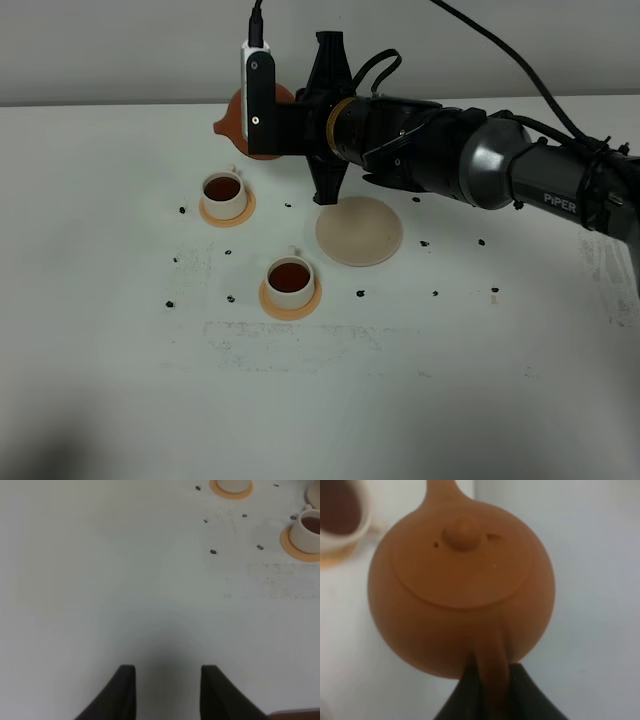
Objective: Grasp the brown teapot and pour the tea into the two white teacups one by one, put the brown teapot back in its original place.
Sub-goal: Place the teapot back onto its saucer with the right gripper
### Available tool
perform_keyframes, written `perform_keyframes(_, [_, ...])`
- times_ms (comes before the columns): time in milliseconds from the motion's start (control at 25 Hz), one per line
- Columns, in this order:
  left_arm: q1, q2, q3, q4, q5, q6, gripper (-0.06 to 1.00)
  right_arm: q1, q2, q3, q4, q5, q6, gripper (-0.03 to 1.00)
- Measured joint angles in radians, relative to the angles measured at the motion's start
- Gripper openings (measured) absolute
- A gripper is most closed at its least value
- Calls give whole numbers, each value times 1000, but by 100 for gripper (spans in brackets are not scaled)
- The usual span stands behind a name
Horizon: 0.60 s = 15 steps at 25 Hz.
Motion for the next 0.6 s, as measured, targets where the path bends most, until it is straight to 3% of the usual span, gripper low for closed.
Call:
perform_keyframes(160, [0,0,0,0,0,0,30,45,-38,0,263,24,-7,8])
perform_keyframes(480, [0,0,0,0,0,0,30,124,-45,0,879,143,-149,8])
perform_keyframes(600, [0,0,0,0,0,0,30,127,-30,0,1014,146,-183,8])
